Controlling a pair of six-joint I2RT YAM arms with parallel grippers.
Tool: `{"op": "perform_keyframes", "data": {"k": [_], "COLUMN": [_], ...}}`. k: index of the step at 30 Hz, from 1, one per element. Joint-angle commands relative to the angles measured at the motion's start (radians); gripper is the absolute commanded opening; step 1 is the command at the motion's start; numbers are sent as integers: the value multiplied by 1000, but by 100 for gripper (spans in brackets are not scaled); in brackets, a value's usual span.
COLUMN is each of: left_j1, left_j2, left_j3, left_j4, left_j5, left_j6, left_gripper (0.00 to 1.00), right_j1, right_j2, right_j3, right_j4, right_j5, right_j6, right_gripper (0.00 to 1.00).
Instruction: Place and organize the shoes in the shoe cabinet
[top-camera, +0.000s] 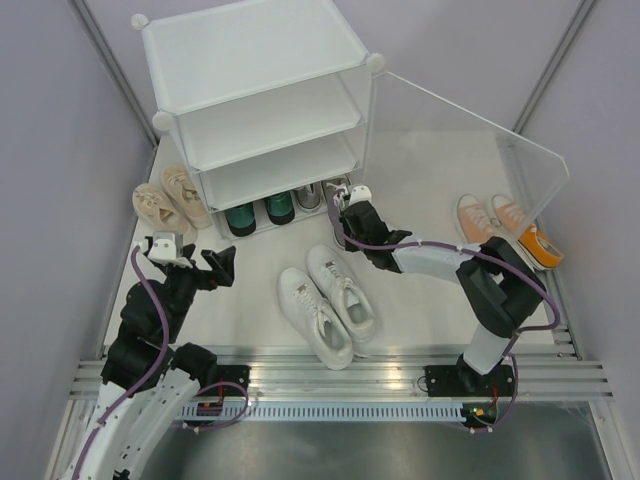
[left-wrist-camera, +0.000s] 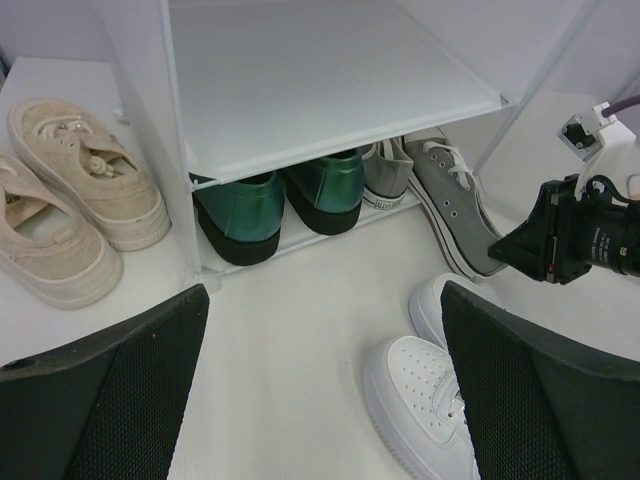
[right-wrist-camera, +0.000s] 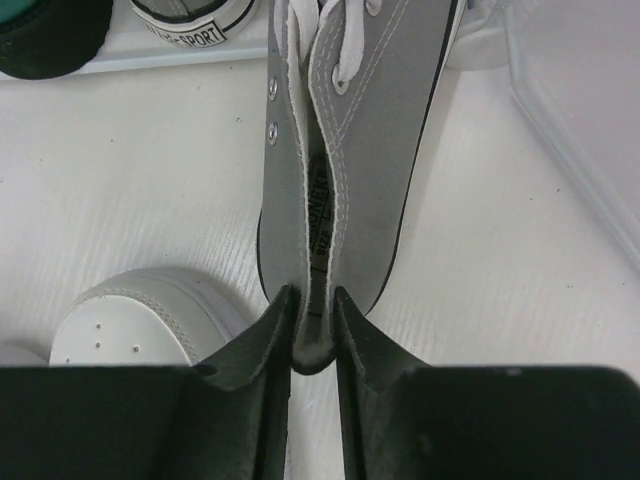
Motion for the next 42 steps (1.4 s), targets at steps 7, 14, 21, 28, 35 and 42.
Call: {"op": "perform_keyframes", "data": {"k": [7, 14, 21, 28, 35, 42], "left_j1": [-5, -7, -11, -13, -14, -14], "left_j2": [10, 8, 5, 7, 7, 8], "left_j3": [-3, -3, -1, -1, -1, -1], "left_j4": [35, 34, 35, 37, 35, 35], "left_j5": [27, 30, 33, 34, 34, 33], "left_j6": [32, 32, 32, 32, 34, 34], "left_gripper": [100, 100, 100, 100, 100, 100], "right_j1": [6, -5, -25, -31, -49, -60], "right_j2": [36, 85, 145, 206, 222, 239], "right_j3": [121, 251, 337, 403, 419, 423], "right_j4": [-13, -58, -61, -59, -33, 37], "right_j5": [118, 147, 167, 184, 226, 278], "right_j6": [-99, -141, -133, -155, -158, -236], "right_gripper": [1, 1, 1, 1, 1, 1]}}
